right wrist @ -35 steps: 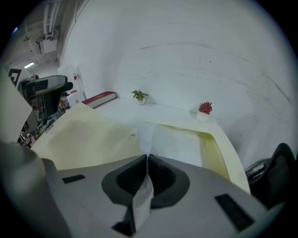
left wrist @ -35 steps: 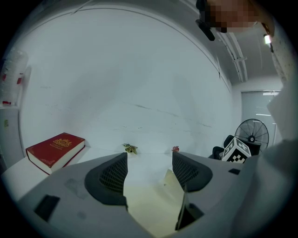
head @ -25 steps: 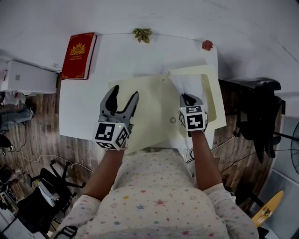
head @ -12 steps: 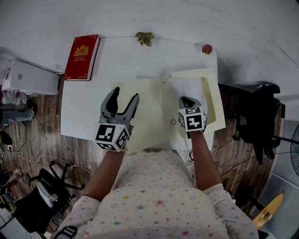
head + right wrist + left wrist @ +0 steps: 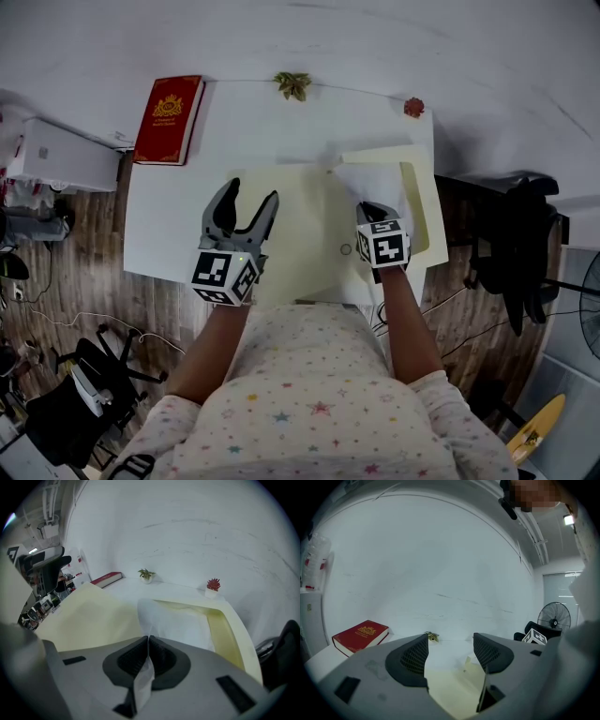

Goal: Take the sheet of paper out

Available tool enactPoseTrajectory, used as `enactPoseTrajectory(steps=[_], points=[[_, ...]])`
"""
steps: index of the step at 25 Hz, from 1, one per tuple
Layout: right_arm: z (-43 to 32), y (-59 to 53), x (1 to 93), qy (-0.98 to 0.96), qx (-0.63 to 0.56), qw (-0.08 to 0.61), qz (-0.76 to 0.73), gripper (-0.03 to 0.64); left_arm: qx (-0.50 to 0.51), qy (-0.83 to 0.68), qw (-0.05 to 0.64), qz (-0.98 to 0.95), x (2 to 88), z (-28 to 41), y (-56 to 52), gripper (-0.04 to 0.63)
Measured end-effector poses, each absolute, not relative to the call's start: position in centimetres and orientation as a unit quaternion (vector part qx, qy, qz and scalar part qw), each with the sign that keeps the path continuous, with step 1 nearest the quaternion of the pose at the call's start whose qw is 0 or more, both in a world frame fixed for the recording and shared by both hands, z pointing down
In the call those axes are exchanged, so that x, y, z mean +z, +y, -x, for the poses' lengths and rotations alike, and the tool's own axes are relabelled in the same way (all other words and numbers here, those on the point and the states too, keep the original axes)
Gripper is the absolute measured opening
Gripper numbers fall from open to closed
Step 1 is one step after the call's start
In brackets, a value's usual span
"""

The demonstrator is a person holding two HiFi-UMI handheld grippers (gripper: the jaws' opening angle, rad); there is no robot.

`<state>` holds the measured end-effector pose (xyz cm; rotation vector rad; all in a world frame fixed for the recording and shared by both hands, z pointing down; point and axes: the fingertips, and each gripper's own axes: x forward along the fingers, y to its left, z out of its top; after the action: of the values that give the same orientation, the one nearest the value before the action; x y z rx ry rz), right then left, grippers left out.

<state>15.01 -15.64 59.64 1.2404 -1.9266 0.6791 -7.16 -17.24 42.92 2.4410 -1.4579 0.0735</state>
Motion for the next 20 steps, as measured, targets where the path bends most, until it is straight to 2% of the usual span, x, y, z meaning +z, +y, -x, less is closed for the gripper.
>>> enactPoseTrajectory(steps=[20], points=[[-13.4, -15.4, 59.1, -0.767, 0.315, 0.323, -0.456, 0.011, 0.025, -0.494, 0.148, -0.857, 42.1, 6.4, -18.3, 0.281]])
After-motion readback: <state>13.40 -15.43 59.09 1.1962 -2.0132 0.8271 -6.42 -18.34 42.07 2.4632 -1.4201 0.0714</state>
